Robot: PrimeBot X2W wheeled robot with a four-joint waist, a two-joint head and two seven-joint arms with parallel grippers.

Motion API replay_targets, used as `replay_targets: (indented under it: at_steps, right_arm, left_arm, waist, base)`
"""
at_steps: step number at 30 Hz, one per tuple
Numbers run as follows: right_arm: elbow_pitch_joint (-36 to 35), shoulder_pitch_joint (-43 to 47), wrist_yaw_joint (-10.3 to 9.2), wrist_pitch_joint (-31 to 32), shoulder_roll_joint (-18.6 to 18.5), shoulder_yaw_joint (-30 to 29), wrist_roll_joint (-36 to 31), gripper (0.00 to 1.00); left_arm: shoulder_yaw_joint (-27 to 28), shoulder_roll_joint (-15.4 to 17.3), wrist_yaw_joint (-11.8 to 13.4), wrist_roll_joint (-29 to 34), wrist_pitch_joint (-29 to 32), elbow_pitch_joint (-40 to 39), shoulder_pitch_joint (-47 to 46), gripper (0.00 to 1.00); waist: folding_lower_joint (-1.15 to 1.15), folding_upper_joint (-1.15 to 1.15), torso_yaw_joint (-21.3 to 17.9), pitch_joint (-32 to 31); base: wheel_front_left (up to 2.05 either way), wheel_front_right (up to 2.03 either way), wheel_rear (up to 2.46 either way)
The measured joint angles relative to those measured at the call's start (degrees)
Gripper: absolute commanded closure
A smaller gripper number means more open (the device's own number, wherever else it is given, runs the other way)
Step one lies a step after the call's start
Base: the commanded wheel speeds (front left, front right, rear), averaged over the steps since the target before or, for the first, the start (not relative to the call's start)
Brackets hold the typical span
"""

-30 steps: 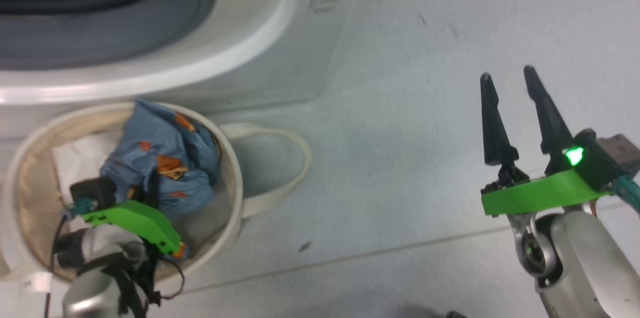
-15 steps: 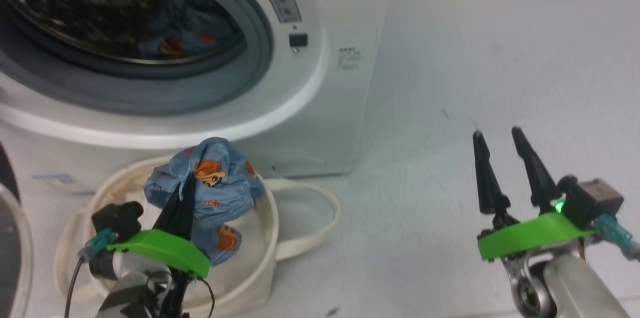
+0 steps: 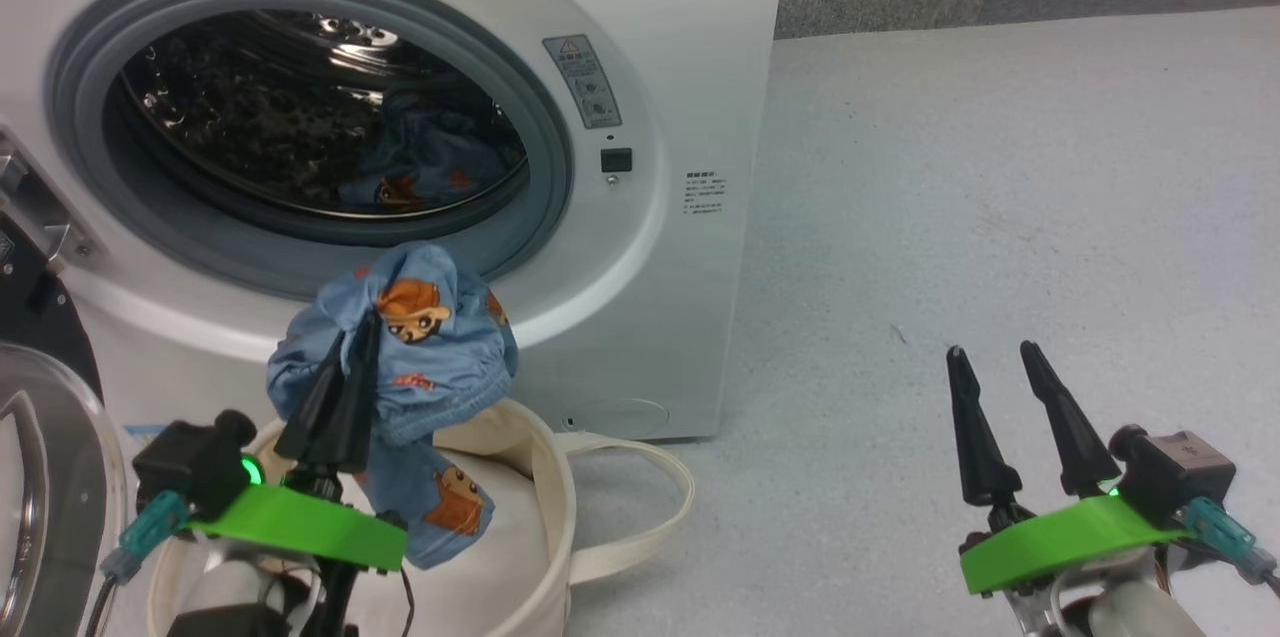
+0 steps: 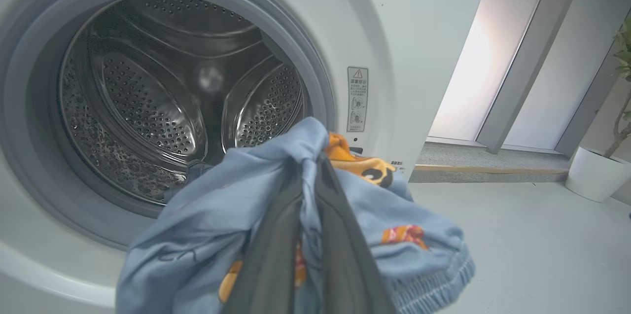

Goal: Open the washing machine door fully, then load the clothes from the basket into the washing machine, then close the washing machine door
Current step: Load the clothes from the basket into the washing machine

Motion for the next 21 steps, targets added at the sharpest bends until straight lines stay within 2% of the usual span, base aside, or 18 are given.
replay_targets:
  at_steps: [7, 13, 18, 21]
  right_arm:
    - [-0.2, 0.0, 0.00, 0.0, 0.0, -0.1, 0.1, 0.00]
    - [-0.5, -0.1, 0.00, 0.0, 0.0, 0.0, 0.1, 0.00]
    - [-0.8, -1.0, 0.00, 0.0, 0.0, 0.4, 0.0, 0.00]
    - [-1.0, -2.2, 0.00, 0.0, 0.0, 0.5, -0.4, 0.00]
  left_arm:
    - [1.9, 0.2, 0.0, 0.7, 0.0, -1.8, -1.0, 1.00]
    - [2.4, 2.9, 0.0, 0.9, 0.0, -1.2, -6.9, 1.00]
    - [3.6, 5.6, 0.0, 0.9, 0.0, 2.2, -13.7, 1.00]
    - [4.6, 6.1, 0.0, 0.6, -0.1, 5.8, -16.5, 1.00]
  waist:
    - [0.01, 0.00, -0.2, 0.7]
    - [0.01, 0.00, -0.9, 2.0]
    - [0.01, 0.00, -1.9, 4.0]
    - [0.02, 0.00, -2.9, 5.5]
  base:
    - [0.00, 0.00, 0.00]
    - [0.00, 0.00, 0.00]
    - [0.00, 0.00, 0.00]
    - [0.00, 0.00, 0.00]
